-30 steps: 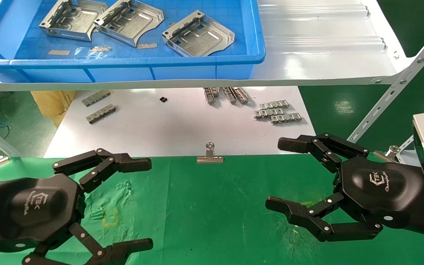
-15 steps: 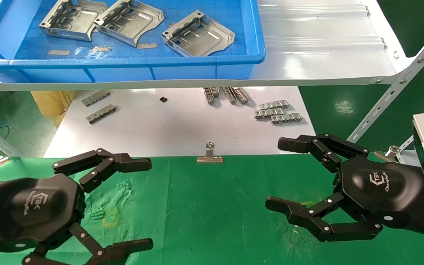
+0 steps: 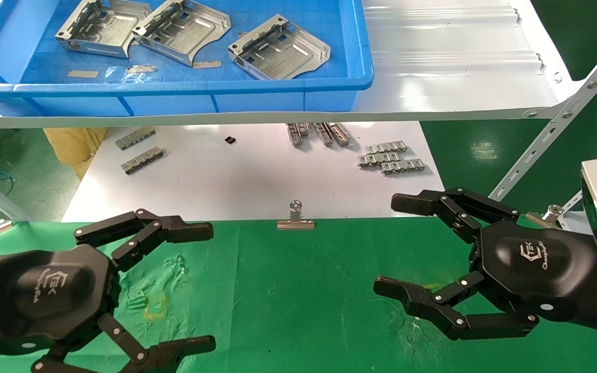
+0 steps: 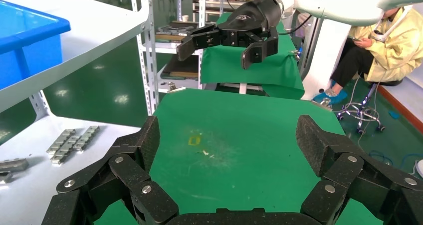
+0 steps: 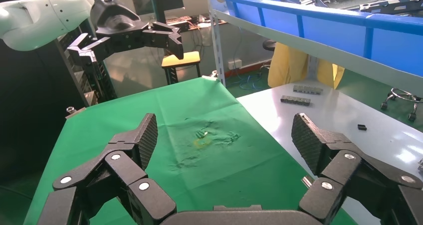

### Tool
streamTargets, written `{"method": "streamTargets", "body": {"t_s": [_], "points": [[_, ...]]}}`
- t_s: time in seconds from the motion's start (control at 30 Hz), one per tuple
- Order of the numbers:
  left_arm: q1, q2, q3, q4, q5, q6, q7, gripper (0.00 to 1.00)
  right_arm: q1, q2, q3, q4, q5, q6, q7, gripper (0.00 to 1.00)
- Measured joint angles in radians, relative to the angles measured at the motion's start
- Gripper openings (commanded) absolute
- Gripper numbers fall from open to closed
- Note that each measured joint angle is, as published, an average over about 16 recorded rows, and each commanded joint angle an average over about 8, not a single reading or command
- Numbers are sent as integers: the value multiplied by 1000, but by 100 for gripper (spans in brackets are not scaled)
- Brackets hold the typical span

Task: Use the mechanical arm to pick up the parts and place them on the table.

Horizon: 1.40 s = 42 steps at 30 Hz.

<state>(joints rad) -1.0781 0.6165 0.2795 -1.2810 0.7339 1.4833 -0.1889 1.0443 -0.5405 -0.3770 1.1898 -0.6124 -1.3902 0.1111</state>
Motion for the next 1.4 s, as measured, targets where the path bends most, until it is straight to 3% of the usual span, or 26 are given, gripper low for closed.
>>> {"method": "streamTargets", "body": {"t_s": [0.3, 0.6, 1.23, 1.3, 1.4], "points": [[-58, 56, 8, 23, 39, -99, -19, 100, 0, 0, 0, 0, 0, 0, 0, 0], [-247, 189, 48, 144, 152, -246, -31, 100, 0, 0, 0, 0, 0, 0, 0, 0], [-804, 506, 249, 788, 512, -304, 84, 100, 0, 0, 0, 0, 0, 0, 0, 0], [-846, 536, 265, 855, 539, -315, 101, 93, 0, 0, 0, 0, 0, 0, 0, 0], [-896, 576, 284, 943, 571, -336, 126, 64, 0, 0, 0, 0, 0, 0, 0, 0]]}}
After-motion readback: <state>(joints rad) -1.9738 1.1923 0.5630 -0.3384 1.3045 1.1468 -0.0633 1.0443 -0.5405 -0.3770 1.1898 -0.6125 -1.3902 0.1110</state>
